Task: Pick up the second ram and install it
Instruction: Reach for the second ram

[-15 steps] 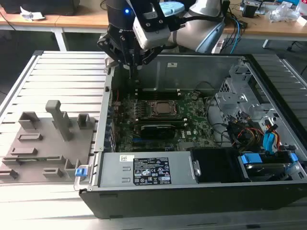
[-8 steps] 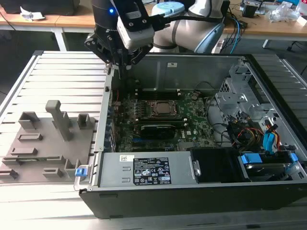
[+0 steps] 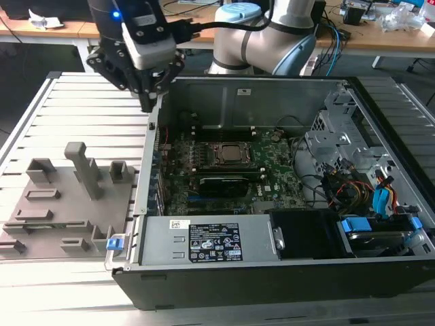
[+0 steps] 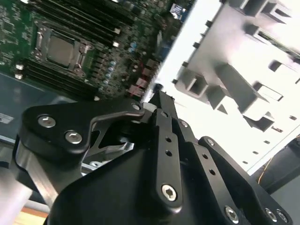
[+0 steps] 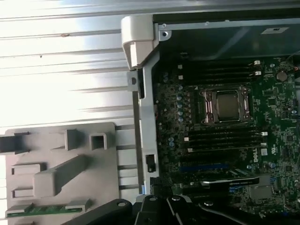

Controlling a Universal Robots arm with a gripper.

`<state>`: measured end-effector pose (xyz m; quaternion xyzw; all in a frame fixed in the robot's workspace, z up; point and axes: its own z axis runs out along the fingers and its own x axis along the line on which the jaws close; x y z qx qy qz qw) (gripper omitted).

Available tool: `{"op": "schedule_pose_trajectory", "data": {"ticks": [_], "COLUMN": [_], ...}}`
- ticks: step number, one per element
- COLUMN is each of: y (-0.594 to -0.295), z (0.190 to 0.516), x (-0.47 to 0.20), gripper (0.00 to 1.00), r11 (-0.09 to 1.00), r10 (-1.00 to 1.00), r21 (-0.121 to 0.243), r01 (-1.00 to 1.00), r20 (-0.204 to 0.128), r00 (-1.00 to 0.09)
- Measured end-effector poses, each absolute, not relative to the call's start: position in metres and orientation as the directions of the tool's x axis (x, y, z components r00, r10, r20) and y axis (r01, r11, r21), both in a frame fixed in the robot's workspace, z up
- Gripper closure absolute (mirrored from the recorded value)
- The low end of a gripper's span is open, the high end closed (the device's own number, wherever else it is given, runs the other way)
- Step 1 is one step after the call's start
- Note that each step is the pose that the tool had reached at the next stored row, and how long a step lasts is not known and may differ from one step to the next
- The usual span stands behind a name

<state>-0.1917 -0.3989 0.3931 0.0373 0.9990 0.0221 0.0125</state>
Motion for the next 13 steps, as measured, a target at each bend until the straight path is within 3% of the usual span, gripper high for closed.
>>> {"op": "schedule_pose_trajectory", "data": {"ticks": [13], "y": [-0.399], "z": [0.393], "x": [-0.276], "gripper": [0.89], "r11": [0.996], "r10": [0.075], "r21": [0.045], "r01": [0.074], "r20": [-0.023], "r00": [-0.997]}}
